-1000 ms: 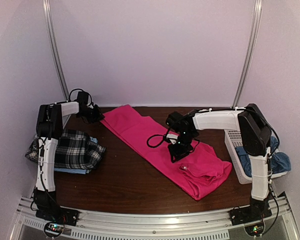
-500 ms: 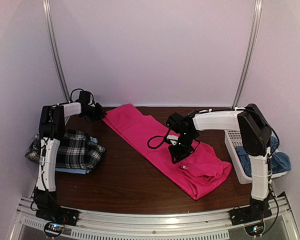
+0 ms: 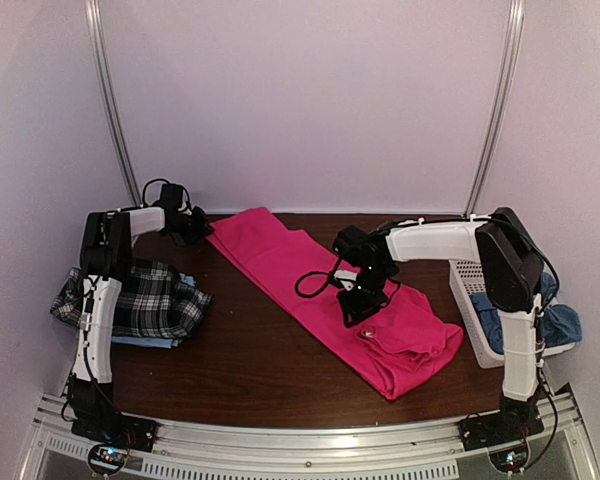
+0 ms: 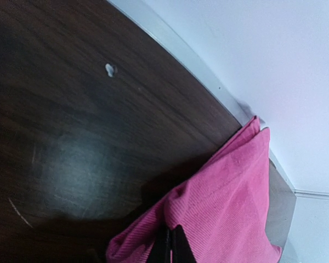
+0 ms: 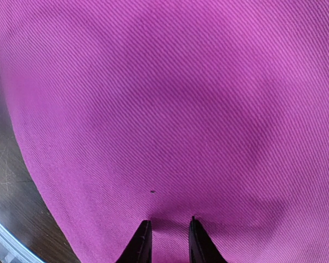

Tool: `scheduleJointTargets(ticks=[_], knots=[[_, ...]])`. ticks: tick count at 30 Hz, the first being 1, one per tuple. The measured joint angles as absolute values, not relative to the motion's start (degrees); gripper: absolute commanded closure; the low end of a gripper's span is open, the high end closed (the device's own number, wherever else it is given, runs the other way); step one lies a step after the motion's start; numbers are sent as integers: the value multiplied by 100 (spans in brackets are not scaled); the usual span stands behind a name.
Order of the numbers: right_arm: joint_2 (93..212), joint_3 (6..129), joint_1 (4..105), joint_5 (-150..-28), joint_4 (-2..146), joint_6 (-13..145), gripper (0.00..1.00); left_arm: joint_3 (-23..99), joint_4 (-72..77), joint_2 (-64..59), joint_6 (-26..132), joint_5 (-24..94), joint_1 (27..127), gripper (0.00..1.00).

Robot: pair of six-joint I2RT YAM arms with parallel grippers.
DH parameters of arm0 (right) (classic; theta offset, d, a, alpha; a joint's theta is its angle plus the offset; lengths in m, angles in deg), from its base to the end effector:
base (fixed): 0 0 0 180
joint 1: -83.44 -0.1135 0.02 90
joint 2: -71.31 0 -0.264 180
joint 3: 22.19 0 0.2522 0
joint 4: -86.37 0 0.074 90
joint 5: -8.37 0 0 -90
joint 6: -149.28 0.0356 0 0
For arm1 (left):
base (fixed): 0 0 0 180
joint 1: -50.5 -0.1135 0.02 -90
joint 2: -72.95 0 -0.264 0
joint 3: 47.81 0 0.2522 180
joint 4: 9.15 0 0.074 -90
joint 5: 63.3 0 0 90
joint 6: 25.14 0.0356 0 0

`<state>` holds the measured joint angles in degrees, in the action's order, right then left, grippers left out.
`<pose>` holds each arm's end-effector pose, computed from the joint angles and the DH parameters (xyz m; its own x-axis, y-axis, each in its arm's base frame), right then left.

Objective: Fold and stack the mixed laundry pile
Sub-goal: Adjust the 2/3-rectangle-folded trousers at the center of the board.

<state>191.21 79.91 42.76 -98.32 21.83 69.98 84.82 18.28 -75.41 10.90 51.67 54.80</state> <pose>0.3013 0.2725 0.1581 -0.8598 -0.5045 -0.0781 -0.5025 0.8092 0.3044 0.5623 -0.0574 0.1109 -0.7046 -0.6821 -0.1957 -0.3309 0.5597 -0.7597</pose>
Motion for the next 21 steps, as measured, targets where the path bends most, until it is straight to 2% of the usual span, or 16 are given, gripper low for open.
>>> scheduleJointTargets(ticks=[13, 21], knots=[[19077, 7917, 4276, -9832, 2262, 7013, 77, 7297, 1459, -6225, 1097, 4833, 5487, 100], [19025, 7829, 4278, -9834, 2349, 7017, 77, 6834, 1336, -6133, 1106, 4658, 5449, 100]])
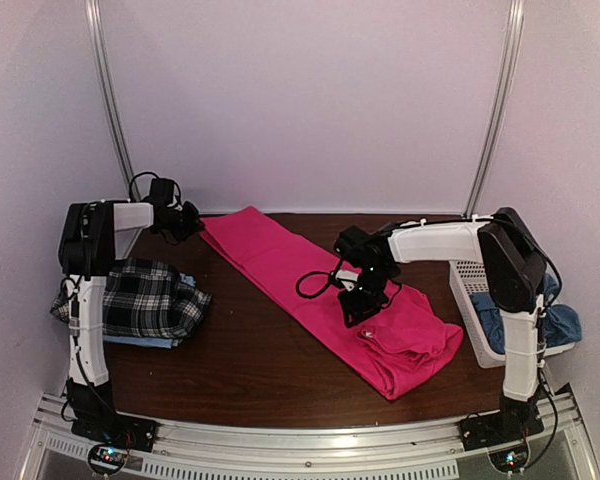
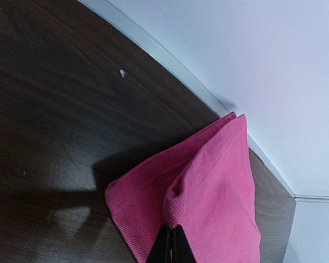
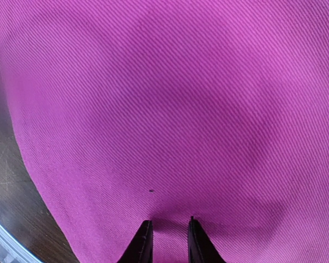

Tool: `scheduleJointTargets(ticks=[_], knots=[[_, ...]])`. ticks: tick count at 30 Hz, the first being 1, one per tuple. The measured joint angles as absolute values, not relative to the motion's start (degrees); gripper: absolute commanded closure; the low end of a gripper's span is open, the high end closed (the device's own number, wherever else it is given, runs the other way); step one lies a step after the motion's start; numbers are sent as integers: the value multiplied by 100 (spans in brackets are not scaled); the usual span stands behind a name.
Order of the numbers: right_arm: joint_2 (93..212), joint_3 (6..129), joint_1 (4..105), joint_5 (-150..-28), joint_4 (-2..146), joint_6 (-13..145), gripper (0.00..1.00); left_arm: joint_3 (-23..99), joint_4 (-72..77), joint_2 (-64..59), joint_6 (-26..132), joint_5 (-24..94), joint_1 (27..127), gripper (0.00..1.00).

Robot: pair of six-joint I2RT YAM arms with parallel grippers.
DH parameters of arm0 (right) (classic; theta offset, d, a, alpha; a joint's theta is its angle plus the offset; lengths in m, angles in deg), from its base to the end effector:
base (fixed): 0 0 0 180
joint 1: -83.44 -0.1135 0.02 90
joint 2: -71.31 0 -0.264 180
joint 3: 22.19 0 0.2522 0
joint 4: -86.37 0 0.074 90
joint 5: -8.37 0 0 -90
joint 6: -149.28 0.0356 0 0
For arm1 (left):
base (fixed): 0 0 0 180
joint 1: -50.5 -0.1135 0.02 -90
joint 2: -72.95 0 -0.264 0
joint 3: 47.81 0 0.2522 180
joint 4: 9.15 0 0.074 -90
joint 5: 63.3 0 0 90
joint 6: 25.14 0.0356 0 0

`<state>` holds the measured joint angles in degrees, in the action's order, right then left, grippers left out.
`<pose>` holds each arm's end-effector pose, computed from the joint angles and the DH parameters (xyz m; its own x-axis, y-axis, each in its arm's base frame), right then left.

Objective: Fold and stack the mixed laundry pile
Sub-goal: Adjust the 2/3-rectangle-folded trousers at the center of the board.

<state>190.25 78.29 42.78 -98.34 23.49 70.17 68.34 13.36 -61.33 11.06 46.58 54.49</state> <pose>0.2992 0.2705 0.1578 -0.8605 -0.5006 -0.0942 -0.5034 0.8075 0.3076 0.5234 -0.0486 0.1540 -0.6443 -0.7158 -0.2694 -0.3336 0.5800 -0.7431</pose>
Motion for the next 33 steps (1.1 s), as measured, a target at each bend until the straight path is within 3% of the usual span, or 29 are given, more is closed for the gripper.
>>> scheduleJointTargets(ticks=[1, 3, 5, 8, 9, 15, 18, 23, 33], knots=[[19016, 7818, 4278, -9834, 2353, 7015, 77, 6847, 1336, -6175, 1127, 4660, 5432, 99], [19003, 7788, 4278, -9834, 2380, 7013, 78, 6886, 1382, -6277, 1217, 4660, 5401, 88], [18968, 7742, 4276, -9834, 2393, 7006, 79, 7026, 1562, -6419, 1405, 4662, 5377, 72], [18905, 7650, 4276, -9839, 2408, 6991, 83, 7074, 1813, -6448, 1947, 4588, 5349, 38], [18881, 7615, 4276, -9845, 2401, 6976, 84, 7118, 1892, -6441, 2185, 4536, 5344, 35], [18767, 7456, 4278, -9922, 2375, 6945, 85, 8755, 2917, -6719, 3707, 4393, 5399, 38], [18691, 7456, 4278, -9931, 2342, 6950, 76, 9142, 3026, -6721, 4257, 4332, 5532, 38], [18419, 7748, 4278, -9889, 2237, 6980, 69, 9292, 3439, -6931, 4915, 4077, 6002, 49], [18131, 8050, 4278, -9802, 2111, 7275, 62, 9393, 4296, -7462, 5650, 3384, 6603, 66]])
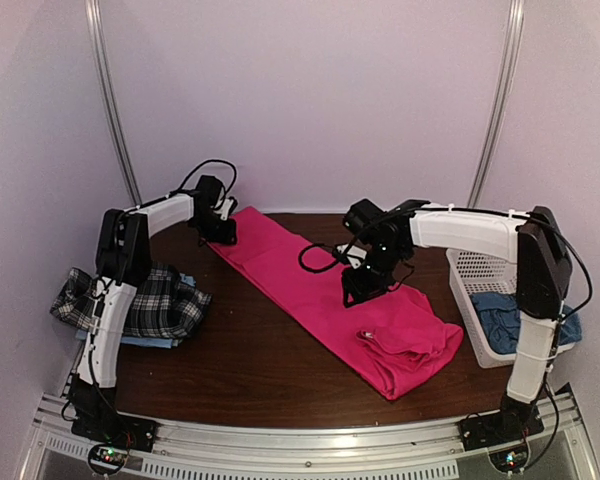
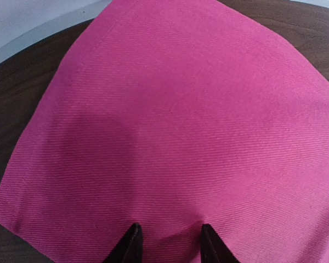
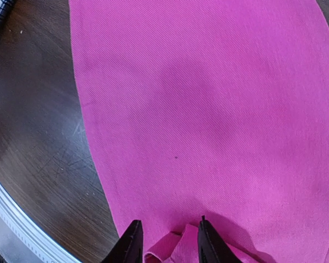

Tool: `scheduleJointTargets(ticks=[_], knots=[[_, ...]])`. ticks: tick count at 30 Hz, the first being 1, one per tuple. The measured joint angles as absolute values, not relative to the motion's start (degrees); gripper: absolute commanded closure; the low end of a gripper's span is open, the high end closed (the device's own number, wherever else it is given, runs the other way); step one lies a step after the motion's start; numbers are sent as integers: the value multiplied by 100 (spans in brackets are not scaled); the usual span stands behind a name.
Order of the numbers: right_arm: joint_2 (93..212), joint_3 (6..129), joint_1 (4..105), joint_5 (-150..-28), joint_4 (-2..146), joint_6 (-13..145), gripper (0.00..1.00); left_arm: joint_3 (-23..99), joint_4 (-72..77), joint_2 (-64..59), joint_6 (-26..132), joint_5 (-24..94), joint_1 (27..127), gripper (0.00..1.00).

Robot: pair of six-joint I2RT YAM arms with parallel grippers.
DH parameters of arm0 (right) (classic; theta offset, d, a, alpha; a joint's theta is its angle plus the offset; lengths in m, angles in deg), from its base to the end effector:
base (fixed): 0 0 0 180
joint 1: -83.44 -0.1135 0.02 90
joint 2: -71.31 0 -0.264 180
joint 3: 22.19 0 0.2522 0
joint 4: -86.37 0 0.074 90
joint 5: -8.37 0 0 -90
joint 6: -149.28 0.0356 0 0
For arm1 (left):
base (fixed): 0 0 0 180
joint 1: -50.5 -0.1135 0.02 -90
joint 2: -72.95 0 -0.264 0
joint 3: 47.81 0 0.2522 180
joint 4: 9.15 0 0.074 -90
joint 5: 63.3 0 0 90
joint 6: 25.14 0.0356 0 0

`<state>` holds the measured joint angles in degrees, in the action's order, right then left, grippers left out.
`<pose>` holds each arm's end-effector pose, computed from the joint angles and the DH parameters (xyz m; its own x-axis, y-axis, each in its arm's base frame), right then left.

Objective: Fold and stack the mixed laundry pile
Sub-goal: Adjust the 2/3-rectangle-folded trousers at the center of the board, then pick up the 2/3-rectangle-folded trousers from the center of the board.

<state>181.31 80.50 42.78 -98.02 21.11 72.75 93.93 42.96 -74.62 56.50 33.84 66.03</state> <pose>0.2915 0.2636 0.2263 -0.8644 -0.4479 -0.2286 -0.5017 0.7990 0.3316 0.5304 -0.1520 0.1368 -0.8557 0.0881 -0.5099 0.2070 0.9614 -0.1814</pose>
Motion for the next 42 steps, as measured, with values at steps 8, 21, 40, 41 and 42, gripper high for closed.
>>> scheduleJointTargets(ticks=[8, 21, 40, 41, 42], knots=[[18017, 7567, 4391, -9627, 1862, 7498, 56, 7157, 4296, -6059, 5267, 2992, 5919, 71], [18284, 8548, 4669, -9461, 1730, 7363, 54, 6495, 3883, -5274, 5055, 3602, 5067, 34], [18645, 7840, 4682, -10029, 1969, 7426, 56, 9310, 4890, -7281, 6179, 3460, 4455, 30], [18645, 7812, 4689, -10027, 1966, 7426, 56, 9310, 4941, -7287, 6279, 3467, 4461, 34], [18645, 7790, 4697, -10029, 1969, 7426, 56, 9310, 4987, -7287, 6336, 3489, 4466, 39]])
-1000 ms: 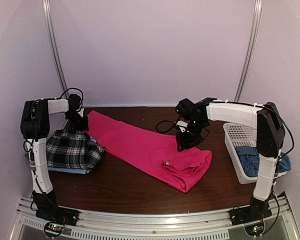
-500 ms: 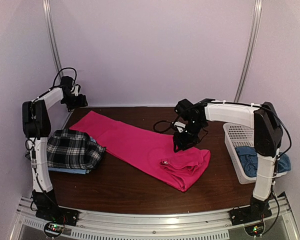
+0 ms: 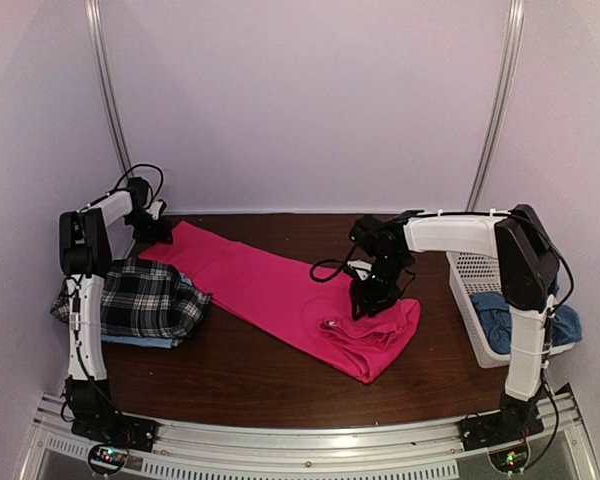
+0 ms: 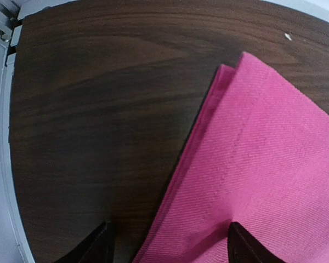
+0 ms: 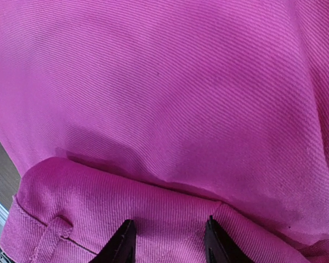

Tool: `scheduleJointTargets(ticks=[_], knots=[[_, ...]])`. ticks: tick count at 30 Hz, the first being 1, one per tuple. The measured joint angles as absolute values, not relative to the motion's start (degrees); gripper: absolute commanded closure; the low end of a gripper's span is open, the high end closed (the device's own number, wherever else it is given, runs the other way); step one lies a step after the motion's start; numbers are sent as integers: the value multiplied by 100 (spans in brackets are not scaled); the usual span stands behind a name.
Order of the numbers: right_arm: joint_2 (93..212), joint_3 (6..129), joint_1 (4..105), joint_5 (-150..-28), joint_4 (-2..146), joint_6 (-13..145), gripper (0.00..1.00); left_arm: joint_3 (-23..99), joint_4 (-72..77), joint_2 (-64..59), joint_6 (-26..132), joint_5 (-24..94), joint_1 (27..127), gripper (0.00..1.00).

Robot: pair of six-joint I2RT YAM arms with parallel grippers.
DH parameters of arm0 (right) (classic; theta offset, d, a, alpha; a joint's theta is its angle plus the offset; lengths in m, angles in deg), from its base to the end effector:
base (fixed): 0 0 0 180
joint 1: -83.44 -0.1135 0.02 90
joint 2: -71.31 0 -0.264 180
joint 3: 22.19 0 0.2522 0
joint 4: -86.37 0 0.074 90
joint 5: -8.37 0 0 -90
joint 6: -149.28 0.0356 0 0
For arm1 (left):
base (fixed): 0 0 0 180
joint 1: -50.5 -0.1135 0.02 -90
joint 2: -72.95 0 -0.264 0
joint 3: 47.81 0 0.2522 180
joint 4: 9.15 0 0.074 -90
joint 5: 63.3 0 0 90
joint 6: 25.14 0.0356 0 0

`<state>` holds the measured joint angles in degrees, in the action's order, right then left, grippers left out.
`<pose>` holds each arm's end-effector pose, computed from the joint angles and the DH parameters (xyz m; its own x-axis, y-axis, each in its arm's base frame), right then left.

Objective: Fold and stack the mixed laundry pile
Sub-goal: Pick up the 2/3-rectangle-folded trousers from the center of the board.

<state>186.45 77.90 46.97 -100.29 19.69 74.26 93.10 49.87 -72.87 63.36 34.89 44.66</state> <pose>0.3078 0.2417 0.1804 -0.9239 -0.3784 -0.0571 -0.3741 0.8616 0.3430 0.5354 0.0497 0.1421 -0.8923 -0.1173 -0.4360 -0.0618 0.9883 -0.1394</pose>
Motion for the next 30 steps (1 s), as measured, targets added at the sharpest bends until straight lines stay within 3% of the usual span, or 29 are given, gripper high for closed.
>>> scheduleJointTargets(ticks=[5, 8, 10, 13, 14, 22, 30], knots=[[18645, 7775, 4774, -10029, 1962, 7422, 56, 9159, 4949, -7241, 6758, 3508, 4477, 43], [18647, 7777, 4807, -10027, 1953, 7411, 56, 9019, 4910, -7178, 6950, 3493, 4542, 53], [18653, 7777, 4820, -10029, 1947, 7404, 56, 9013, 4919, -7173, 7042, 3467, 4619, 62], [18684, 7779, 4831, -10027, 1936, 7398, 56, 9080, 4973, -7182, 7127, 3403, 4763, 96], [18693, 7781, 4837, -10029, 1934, 7389, 56, 9107, 4987, -7193, 7094, 3399, 4798, 100], [18706, 7952, 4883, -9961, 1820, 7317, 56, 9325, 5035, -7289, 6137, 3941, 4907, 100], [18704, 8371, 4958, -9806, 1770, 7315, 54, 10110, 4908, -7230, 4867, 3633, 4656, 100]])
